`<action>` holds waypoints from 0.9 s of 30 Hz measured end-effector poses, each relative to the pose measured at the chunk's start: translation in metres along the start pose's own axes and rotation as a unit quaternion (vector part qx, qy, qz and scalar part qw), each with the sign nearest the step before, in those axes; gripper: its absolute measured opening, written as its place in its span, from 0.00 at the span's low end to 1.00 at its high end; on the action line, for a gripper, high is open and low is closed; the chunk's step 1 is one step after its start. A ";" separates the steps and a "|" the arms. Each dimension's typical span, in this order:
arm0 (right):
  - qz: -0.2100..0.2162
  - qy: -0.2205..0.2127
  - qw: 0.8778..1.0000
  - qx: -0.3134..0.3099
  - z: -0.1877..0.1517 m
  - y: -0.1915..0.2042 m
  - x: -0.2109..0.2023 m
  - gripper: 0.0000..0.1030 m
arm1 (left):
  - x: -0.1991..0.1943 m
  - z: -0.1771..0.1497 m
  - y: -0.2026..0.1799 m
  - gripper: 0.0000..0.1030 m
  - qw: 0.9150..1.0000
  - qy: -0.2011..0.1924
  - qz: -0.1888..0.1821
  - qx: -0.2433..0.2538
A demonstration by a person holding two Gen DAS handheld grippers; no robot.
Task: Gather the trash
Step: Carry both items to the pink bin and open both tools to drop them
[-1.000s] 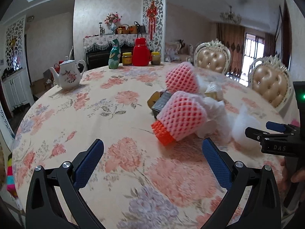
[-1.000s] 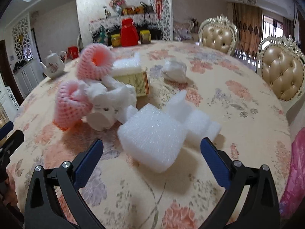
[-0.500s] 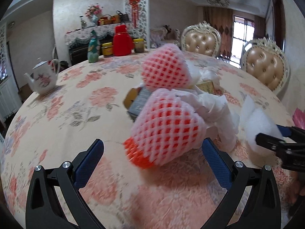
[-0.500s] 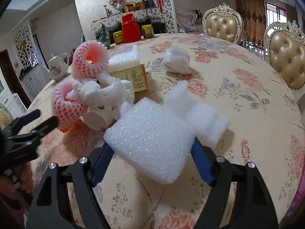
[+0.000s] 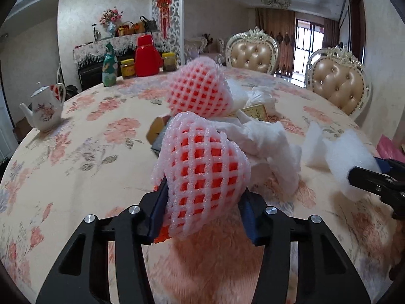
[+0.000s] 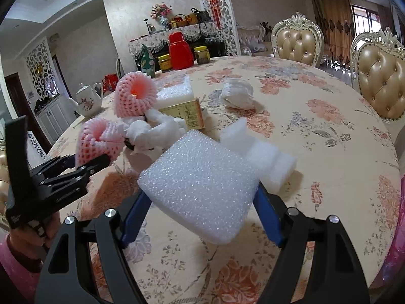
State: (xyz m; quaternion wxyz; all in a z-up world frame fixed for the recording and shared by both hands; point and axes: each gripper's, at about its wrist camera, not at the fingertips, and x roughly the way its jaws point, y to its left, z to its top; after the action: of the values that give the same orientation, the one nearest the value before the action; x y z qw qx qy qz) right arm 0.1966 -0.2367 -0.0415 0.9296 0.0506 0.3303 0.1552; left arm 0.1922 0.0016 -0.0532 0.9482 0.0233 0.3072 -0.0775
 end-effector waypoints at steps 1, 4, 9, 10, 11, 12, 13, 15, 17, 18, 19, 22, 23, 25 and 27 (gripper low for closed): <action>0.002 -0.003 1.000 -0.004 -0.001 0.002 -0.002 0.73 | -0.005 -0.002 0.001 0.47 1.000 -0.003 0.000 -0.003; 0.003 -0.011 1.000 -0.010 -0.003 0.006 -0.007 0.73 | -0.022 -0.006 0.003 0.47 1.000 -0.012 -0.005 -0.008; -0.005 -0.031 0.999 -0.007 -0.007 -0.001 -0.025 0.73 | -0.039 -0.007 -0.012 0.47 0.999 -0.028 -0.025 0.000; -0.007 -0.036 0.999 -0.005 -0.008 -0.003 -0.029 0.73 | -0.041 -0.008 -0.016 0.47 0.999 -0.031 -0.032 0.001; -0.011 -0.043 0.999 -0.003 -0.009 -0.008 -0.036 0.73 | -0.043 -0.007 -0.021 0.47 0.999 -0.035 -0.041 0.002; -0.016 -0.048 0.999 -0.001 -0.010 -0.011 -0.042 0.73 | -0.044 -0.006 -0.028 0.47 0.998 -0.038 -0.049 0.004; -0.022 -0.054 0.998 0.002 -0.011 -0.016 -0.047 0.73 | -0.045 -0.005 -0.034 0.47 0.998 -0.041 -0.057 0.007; -0.037 -0.067 0.997 0.008 -0.013 -0.027 -0.059 0.73 | -0.045 -0.003 -0.049 0.47 0.996 -0.044 -0.077 0.014; -0.051 -0.075 0.996 0.019 -0.016 -0.041 -0.071 0.73 | -0.043 0.000 -0.065 0.47 0.995 -0.043 -0.092 0.024; -0.058 -0.078 0.995 0.024 -0.018 -0.048 -0.076 0.73 | -0.042 0.001 -0.073 0.47 0.994 -0.043 -0.099 0.028; -0.065 -0.082 0.994 0.032 -0.020 -0.056 -0.082 0.73 | -0.041 0.003 -0.081 0.47 0.993 -0.043 -0.107 0.033; -0.089 -0.091 0.990 0.053 -0.028 -0.082 -0.097 0.73 | -0.039 0.009 -0.112 0.47 0.988 -0.045 -0.137 0.051; -0.097 -0.093 0.989 0.057 -0.031 -0.087 -0.102 0.73 | -0.038 0.010 -0.119 0.47 0.987 -0.045 -0.144 0.054; -0.114 -0.100 0.986 0.070 -0.036 -0.105 -0.114 0.73 | -0.032 0.014 -0.135 0.47 0.984 -0.043 -0.163 0.061; -0.137 -0.109 0.981 0.082 -0.040 -0.124 -0.128 0.73 | -0.026 0.017 -0.154 0.47 0.980 -0.037 -0.183 0.068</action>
State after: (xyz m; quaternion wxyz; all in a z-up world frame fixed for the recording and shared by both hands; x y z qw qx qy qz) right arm 0.1090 -0.3952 -0.0206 0.9652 0.0970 0.2428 -0.0077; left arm 0.1560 -0.1489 -0.0235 0.9249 0.0276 0.2647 -0.2715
